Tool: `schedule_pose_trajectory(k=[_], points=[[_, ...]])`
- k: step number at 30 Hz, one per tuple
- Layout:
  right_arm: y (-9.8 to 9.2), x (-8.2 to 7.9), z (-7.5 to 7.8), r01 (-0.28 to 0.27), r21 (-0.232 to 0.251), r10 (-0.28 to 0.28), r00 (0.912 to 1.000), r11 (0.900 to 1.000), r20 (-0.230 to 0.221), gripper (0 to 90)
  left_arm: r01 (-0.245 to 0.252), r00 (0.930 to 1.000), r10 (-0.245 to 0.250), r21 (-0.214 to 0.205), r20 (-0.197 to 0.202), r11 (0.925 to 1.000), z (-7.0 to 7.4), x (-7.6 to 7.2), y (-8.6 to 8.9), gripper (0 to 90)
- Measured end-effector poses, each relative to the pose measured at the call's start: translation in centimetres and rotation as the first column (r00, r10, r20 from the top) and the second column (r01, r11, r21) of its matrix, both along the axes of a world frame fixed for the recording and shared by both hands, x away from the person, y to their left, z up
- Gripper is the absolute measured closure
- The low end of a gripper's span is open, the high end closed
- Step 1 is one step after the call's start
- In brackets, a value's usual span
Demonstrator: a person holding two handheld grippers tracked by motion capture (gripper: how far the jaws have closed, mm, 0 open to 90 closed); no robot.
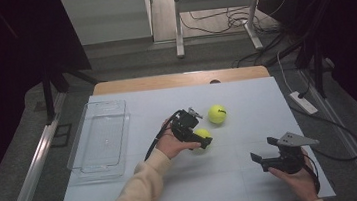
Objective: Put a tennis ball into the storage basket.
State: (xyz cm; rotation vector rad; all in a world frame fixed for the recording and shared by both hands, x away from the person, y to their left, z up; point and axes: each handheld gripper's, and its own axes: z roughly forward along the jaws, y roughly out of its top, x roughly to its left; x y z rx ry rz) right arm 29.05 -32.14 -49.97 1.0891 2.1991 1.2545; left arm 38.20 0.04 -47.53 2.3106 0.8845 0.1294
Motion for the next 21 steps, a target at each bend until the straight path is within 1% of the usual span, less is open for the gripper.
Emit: schedule_pose_trajectory(k=[5,7,11,14,21], points=[[0.0,0.0,0.0,-0.001,-0.003,0.001,1.0,1.0,0.0,9.7,-0.001,0.9999,0.001,0.004,-0.01,1.0,-0.4,0.2,-0.2,2.4],[0.0,0.0,0.0,0.0,-0.002,0.0,1.0,1.0,-0.002,9.7,-0.008,0.9996,0.009,0.004,-0.027,1.0,-0.7,0.5,-0.2,2.4],[0.0,0.0,-0.1,0.0,-0.005,0.0,1.0,1.0,-0.003,9.6,0.001,0.9994,0.0,0.009,-0.034,1.0,-0.9,0.6,-0.3,2.4],[0.1,0.0,-0.1,0.001,-0.013,-0.001,1.0,0.9999,-0.002,9.7,-0.002,0.9992,0.002,0.009,-0.039,1.0,-1.2,0.7,-0.4,2.4],[0.0,0.0,-0.1,0.001,-0.007,-0.001,1.0,1.0,-0.001,9.6,-0.001,0.9982,0.002,0.018,-0.059,0.9998,-1.8,0.9,-0.9,2.6]])
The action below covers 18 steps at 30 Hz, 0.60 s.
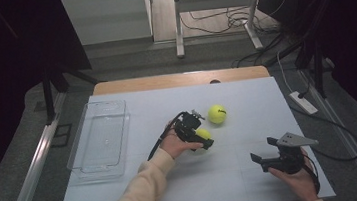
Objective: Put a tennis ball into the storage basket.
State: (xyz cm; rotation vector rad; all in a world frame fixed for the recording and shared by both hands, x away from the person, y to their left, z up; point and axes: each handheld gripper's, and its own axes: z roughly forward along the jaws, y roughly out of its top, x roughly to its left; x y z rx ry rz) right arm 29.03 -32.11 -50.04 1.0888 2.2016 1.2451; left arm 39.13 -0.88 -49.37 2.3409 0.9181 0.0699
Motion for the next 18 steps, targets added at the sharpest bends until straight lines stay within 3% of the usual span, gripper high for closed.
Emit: schedule_pose_trajectory(k=[8,12,14,18], points=[[-0.06,0.01,0.01,0.001,0.0,-0.001,1.0,1.0,0.0,9.6,0.011,0.9998,-0.011,0.008,-0.016,0.9999,-0.47,0.1,-0.4,5.8],[-0.1,0.01,0.03,0.002,0.0,-0.002,1.0,1.0,0.002,9.6,0.014,0.9998,-0.013,0.023,-0.017,0.9996,-0.48,0.1,-0.37,15.4],[-0.1,-0.01,0.04,0.002,0.0,-0.002,1.0,1.0,0.003,9.7,0.015,0.9997,-0.015,0.019,-0.02,0.9997,-0.49,0.13,-0.24,24.3],[-0.14,0.0,0.05,0.003,-0.001,-0.003,1.0,1.0,0.004,9.7,0.021,0.9997,-0.021,0.022,-0.009,0.9995,-0.45,0.01,-0.26,26.6]])
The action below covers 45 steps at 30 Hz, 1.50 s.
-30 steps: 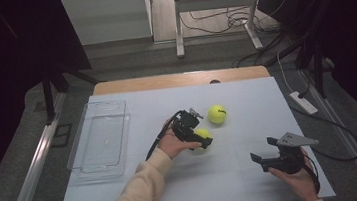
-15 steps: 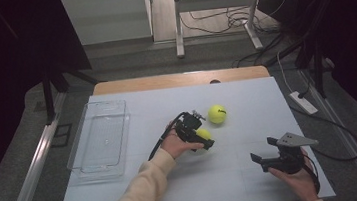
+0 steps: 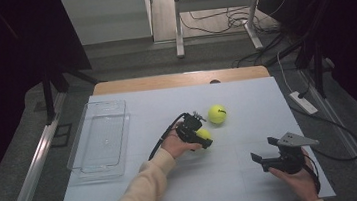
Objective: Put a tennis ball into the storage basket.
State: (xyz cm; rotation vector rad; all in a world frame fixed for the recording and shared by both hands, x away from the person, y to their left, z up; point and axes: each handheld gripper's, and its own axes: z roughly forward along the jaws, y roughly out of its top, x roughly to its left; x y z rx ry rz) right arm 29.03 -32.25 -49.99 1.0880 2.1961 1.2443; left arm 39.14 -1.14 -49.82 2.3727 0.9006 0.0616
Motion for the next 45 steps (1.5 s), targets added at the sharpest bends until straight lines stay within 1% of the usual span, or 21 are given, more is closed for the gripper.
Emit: schedule_pose_trajectory(k=[5,8,11,14,18,22,26,34,41,45], points=[[0.0,0.0,0.0,0.0,0.001,0.0,1.0,1.0,0.002,9.8,0.006,0.9998,-0.006,0.001,0.018,1.0,0.1,-0.1,0.1,27.2],[0.0,0.0,0.0,0.0,0.001,0.0,1.0,1.0,0.001,9.8,0.001,0.9997,0.0,-0.014,0.026,0.9999,0.5,-0.1,0.4,27.2],[-0.1,0.0,0.0,0.0,0.001,0.0,1.0,1.0,0.002,9.8,0.002,0.9991,-0.001,-0.024,0.043,0.9997,0.9,-0.3,0.8,27.3],[-0.1,0.0,0.1,0.003,0.002,-0.003,1.0,1.0,0.001,9.8,-0.002,0.9988,0.004,-0.033,0.049,0.9995,1.3,-0.4,1.1,27.3],[-0.1,0.0,0.1,0.004,0.0,-0.004,1.0,1.0,0.001,9.8,-0.006,0.9982,0.008,-0.031,0.059,0.9995,1.4,-0.5,1.3,27.3],[0.0,0.0,0.0,0.002,0.002,-0.002,1.0,1.0,0.002,9.8,-0.01,0.9976,0.012,-0.04,0.069,0.9992,1.7,-0.7,1.6,27.2],[0.0,0.0,0.1,0.004,0.004,-0.004,1.0,1.0,0.003,9.8,-0.014,0.9962,0.019,-0.052,0.085,0.9985,2.1,-0.9,1.9,27.3],[0.0,0.0,0.1,0.005,0.003,-0.005,1.0,1.0,0.003,9.9,-0.022,0.9941,0.03,-0.076,0.105,0.9968,2.8,-1.2,2.3,27.3],[0.0,0.0,0.1,0.004,0.001,-0.004,1.0,1.0,0.003,9.9,-0.026,0.992,0.037,-0.087,0.121,0.9959,3.3,-1.4,2.6,27.2],[0.1,0.0,0.0,0.004,0.0,-0.004,1.0,1.0,0.002,10.0,-0.023,0.9891,0.037,-0.096,0.143,0.9951,3.7,-1.7,3.0,27.2]])
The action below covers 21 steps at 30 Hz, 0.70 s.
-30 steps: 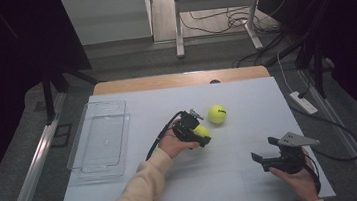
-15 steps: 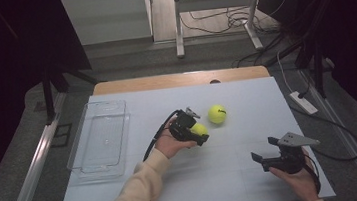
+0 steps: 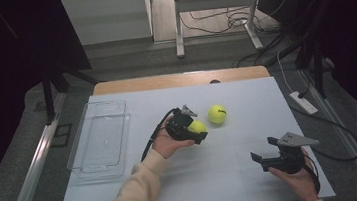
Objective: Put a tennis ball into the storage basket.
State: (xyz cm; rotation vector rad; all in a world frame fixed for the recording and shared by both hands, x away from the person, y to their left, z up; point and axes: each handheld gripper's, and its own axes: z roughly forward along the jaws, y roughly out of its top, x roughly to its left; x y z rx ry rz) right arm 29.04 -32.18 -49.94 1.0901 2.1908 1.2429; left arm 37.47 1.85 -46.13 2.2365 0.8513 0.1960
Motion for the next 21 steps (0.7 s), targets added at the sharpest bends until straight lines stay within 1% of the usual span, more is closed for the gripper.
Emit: schedule_pose_trajectory(k=[7,8,10,13,16,21], points=[[0.0,0.0,0.0,0.0,-0.001,0.0,1.0,1.0,0.001,10.1,0.005,0.9998,-0.005,-0.008,0.019,1.0,0.5,-0.4,0.3,27.2],[0.0,0.0,0.0,0.0,-0.002,0.0,1.0,1.0,0.0,10.1,0.003,0.9997,-0.003,-0.008,0.023,1.0,0.5,-0.5,0.4,27.2],[0.0,0.0,0.0,0.0,-0.001,0.0,1.0,1.0,0.001,10.1,0.015,0.9988,-0.015,-0.012,0.047,0.9998,0.7,-1.0,0.8,27.2],[0.0,0.0,0.0,0.001,0.001,-0.001,1.0,1.0,0.0,10.1,0.017,0.9985,-0.016,-0.024,0.052,0.9996,0.9,-1.4,1.2,27.3],[0.0,0.1,0.0,0.002,0.002,-0.002,1.0,1.0,0.0,10.1,0.019,0.9984,-0.018,-0.021,0.053,0.9996,1.0,-1.5,1.5,27.2],[0.1,0.0,0.1,0.006,-0.002,-0.006,1.0,1.0,0.002,10.1,0.007,0.9981,-0.006,-0.029,0.061,0.9996,1.4,-1.7,2.2,27.2]])
